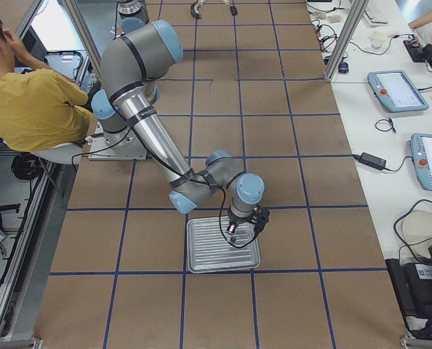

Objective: Place bearing gear from tray to pile

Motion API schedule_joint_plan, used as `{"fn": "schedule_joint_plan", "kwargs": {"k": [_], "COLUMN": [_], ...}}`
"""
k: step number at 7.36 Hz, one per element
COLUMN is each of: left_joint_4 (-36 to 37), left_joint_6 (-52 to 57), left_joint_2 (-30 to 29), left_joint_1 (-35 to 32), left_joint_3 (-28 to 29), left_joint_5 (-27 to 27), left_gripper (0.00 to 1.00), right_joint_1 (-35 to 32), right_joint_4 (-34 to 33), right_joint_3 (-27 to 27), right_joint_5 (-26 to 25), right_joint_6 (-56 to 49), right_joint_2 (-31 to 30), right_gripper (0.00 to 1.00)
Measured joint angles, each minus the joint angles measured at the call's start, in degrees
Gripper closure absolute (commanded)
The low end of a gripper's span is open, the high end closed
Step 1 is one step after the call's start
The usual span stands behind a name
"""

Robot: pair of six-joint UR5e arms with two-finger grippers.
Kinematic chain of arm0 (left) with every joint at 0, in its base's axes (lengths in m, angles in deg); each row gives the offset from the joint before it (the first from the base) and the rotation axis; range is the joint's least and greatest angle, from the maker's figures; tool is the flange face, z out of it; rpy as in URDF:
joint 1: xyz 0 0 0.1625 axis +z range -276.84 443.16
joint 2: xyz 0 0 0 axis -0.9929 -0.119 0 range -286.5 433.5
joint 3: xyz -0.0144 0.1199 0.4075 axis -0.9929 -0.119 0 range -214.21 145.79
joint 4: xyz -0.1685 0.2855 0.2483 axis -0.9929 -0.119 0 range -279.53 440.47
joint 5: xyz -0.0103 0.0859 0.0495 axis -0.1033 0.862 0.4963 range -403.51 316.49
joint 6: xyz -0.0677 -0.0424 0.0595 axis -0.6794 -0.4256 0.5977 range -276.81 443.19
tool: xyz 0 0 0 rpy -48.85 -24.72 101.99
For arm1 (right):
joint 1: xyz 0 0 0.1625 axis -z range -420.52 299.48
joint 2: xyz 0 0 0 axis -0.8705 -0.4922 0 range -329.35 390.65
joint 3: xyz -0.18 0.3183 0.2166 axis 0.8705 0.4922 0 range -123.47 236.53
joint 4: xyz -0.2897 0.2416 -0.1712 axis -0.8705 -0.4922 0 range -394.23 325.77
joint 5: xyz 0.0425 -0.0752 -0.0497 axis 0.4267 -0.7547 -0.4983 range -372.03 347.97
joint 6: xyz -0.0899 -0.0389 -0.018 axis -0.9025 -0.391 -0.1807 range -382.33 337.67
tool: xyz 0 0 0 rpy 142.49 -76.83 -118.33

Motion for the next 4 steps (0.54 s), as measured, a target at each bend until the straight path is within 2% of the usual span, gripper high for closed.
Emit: {"fn": "schedule_joint_plan", "kwargs": {"k": [2, 4], "left_joint_4": [0.04, 0.05], "left_joint_6": [0.03, 0.00], "left_joint_2": [0.04, 0.04], "left_joint_1": [0.00, -0.01], "left_joint_3": [0.00, -0.04], "left_joint_5": [0.00, -0.05], "left_gripper": [0.00, 0.00], "right_joint_1": [-6.06, -18.97], "right_joint_4": [5.67, 12.15], "right_joint_3": [0.01, -0.29], "right_joint_5": [0.32, 2.67], "right_joint_6": [1.33, 7.30], "right_joint_2": [-5.07, -11.49], "right_gripper": [0.87, 0.88]}}
